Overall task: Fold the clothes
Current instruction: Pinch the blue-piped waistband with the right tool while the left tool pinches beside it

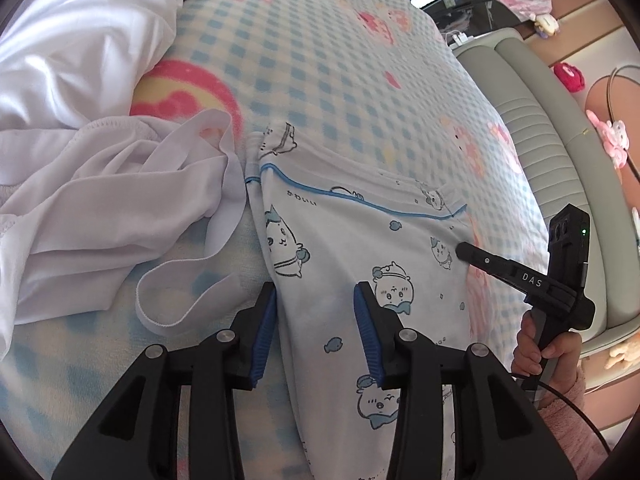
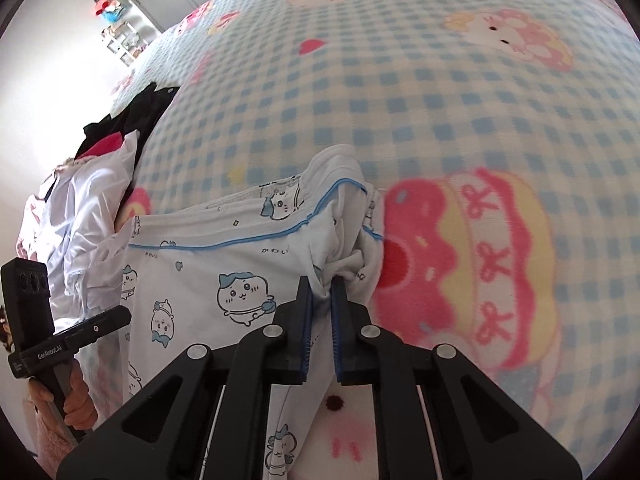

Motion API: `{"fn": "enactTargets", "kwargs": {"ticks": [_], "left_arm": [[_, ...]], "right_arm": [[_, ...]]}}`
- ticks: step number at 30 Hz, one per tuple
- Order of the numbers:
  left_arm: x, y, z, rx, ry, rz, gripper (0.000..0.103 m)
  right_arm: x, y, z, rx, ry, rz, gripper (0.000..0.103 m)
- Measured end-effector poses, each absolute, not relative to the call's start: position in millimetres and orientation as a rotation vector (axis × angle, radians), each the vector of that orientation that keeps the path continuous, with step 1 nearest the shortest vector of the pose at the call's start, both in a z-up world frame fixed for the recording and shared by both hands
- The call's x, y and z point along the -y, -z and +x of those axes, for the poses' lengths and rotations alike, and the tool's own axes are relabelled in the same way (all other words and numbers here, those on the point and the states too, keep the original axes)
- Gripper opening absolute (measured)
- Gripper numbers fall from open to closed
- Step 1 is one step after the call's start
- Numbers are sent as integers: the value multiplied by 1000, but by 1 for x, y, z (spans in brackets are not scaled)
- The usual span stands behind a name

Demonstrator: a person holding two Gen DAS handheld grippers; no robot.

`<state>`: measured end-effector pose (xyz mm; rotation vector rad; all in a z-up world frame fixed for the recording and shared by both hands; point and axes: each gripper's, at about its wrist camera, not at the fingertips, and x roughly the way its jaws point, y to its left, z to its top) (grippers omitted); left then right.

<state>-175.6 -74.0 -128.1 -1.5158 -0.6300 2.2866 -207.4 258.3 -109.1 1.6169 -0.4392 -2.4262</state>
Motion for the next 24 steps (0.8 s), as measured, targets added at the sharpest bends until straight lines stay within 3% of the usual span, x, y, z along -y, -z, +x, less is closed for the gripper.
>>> {"fn": "enactTargets", "kwargs": {"ticks": [8, 13, 17, 24], "left_arm": [[61, 129, -184, 475, -2372, -1517, 39], [63, 134, -186, 489, -2388, -1533, 39], [68, 116, -194, 522, -2454, -1410, 39], [57, 126, -231, 541, -2381, -1441, 39]], "right_arm": [[-288, 100, -196, 695, 2358, 1538, 7], [-290, 112, -202, 652, 2354, 1588, 7], [-273, 111, -206, 472, 2368, 1598, 10], [-282, 109, -213, 548, 2367, 1585, 13]]}}
